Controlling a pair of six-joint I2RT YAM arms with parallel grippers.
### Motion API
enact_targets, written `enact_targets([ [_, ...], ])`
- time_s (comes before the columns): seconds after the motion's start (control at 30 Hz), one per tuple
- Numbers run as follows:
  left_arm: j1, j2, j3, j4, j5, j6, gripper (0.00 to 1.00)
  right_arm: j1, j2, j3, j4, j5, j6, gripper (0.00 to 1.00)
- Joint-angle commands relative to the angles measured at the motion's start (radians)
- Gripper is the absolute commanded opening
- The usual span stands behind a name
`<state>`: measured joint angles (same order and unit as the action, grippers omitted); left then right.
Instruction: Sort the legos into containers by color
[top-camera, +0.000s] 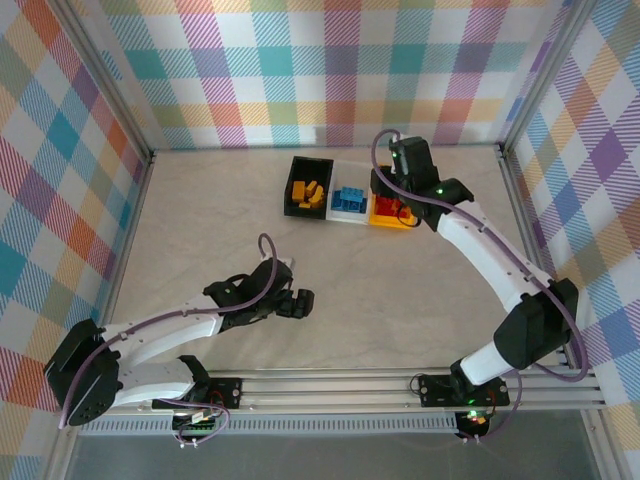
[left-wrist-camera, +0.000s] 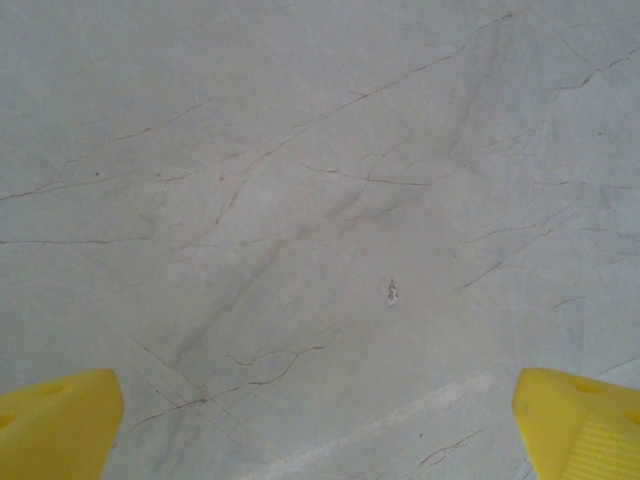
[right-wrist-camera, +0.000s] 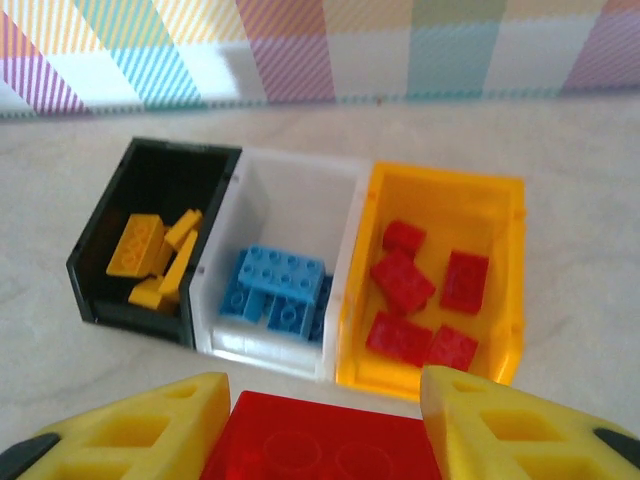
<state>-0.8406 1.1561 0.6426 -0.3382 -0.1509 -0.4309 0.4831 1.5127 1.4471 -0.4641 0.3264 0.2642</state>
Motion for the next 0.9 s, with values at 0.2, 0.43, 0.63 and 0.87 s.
enact_targets([
  [0.2, 0.013, -0.058, -0.033, -0.023, -0.023, -0.009, 1.00, -0.079, 0.192, 0.063, 0.184, 0.042, -0.065, 0.49],
  [0.43, 0.022, -0.085, -0.060, -0.036, -0.035, -0.009, 1.00, -0.184, 0.411, 0.239, 0.045, -0.073, 0.053, 0.49],
  [0.63, 0.038, -0.085, -0.069, -0.032, -0.035, -0.004, 1.00, -0.218, 0.564, 0.358, -0.028, -0.130, 0.084, 0.49],
  [0.87, 0.047, -0.064, -0.069, -0.020, -0.030, 0.006, 1.00, -0.235, 0.683, 0.455, -0.079, -0.146, 0.092, 0.48],
])
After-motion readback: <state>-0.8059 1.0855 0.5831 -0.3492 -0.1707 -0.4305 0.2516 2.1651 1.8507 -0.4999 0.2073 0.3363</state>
